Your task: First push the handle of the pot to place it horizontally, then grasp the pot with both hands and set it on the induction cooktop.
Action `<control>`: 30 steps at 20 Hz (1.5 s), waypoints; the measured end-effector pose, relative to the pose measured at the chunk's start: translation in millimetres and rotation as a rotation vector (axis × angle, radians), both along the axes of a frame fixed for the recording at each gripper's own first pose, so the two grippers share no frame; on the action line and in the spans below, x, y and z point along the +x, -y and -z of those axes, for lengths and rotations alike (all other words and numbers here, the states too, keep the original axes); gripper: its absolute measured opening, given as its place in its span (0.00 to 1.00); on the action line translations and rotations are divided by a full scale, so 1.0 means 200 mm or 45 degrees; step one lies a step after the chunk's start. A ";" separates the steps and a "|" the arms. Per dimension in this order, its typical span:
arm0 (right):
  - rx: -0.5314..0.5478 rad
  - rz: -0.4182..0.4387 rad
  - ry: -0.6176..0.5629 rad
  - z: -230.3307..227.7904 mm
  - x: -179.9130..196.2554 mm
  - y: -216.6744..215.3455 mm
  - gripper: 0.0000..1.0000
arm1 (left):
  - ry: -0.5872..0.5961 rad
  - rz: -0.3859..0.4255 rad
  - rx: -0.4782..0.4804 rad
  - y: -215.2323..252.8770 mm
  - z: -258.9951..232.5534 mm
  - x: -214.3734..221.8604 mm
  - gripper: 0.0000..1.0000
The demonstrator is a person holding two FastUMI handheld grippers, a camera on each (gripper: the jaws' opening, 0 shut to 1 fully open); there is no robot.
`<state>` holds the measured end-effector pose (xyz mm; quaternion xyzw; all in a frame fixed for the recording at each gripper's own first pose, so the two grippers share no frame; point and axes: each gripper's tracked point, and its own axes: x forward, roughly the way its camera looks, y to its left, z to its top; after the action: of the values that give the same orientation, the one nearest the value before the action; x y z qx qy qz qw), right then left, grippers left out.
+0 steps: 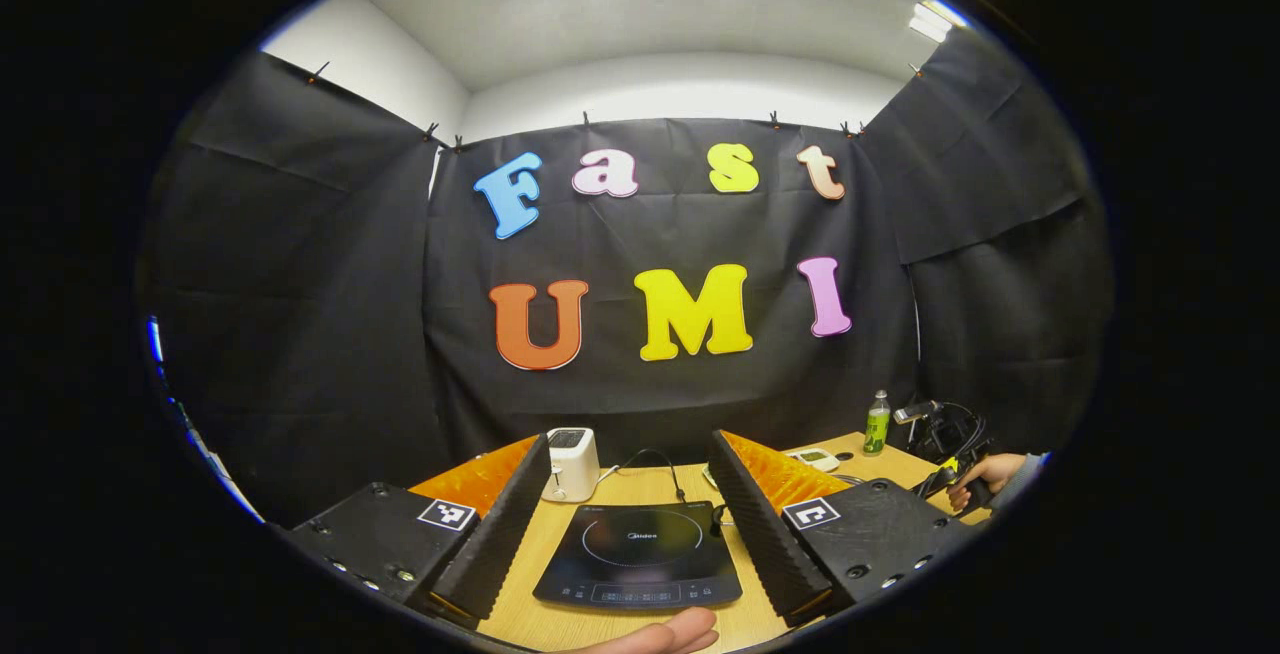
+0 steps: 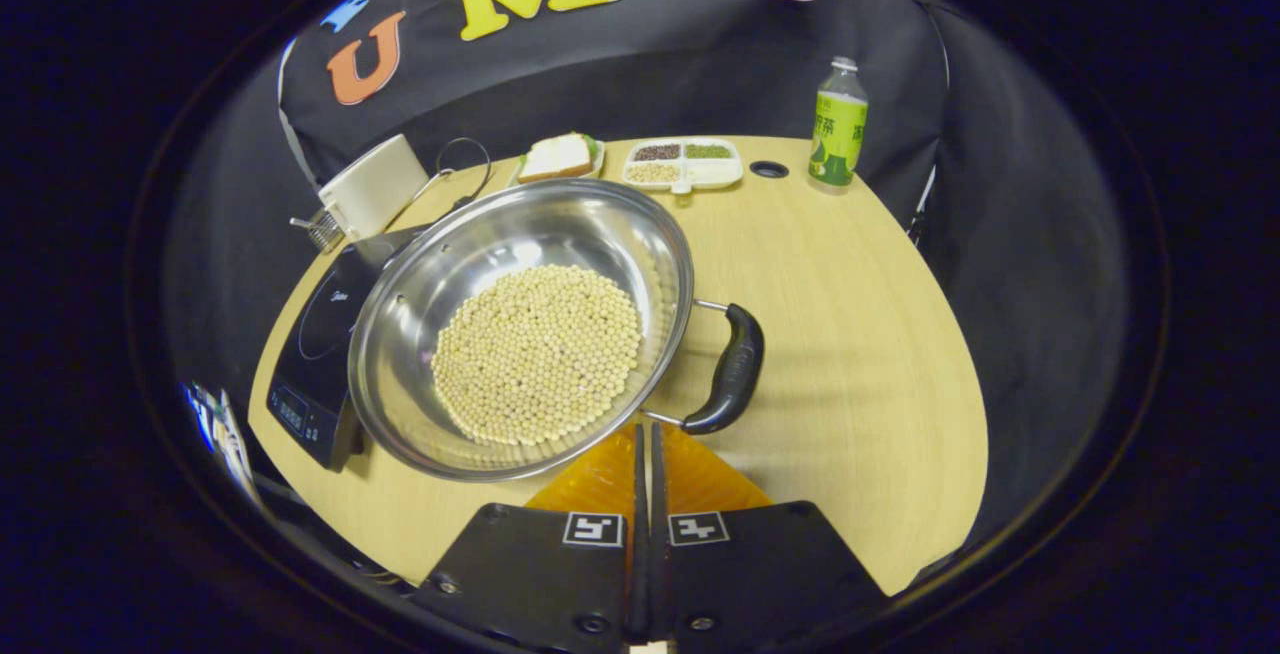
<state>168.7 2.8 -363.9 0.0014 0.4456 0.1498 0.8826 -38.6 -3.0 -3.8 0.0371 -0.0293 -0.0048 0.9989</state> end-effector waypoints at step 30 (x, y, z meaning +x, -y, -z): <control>0.029 0.114 0.367 -0.37 0.08 0.21 0.68 | -0.495 0.214 -0.253 0.32 0.58 0.61 0.95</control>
<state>184.8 -38.2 -290.2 0.0100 0.3121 0.1140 0.9431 82.8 -66.5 -120.0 -0.0656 0.1604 -0.0920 0.9806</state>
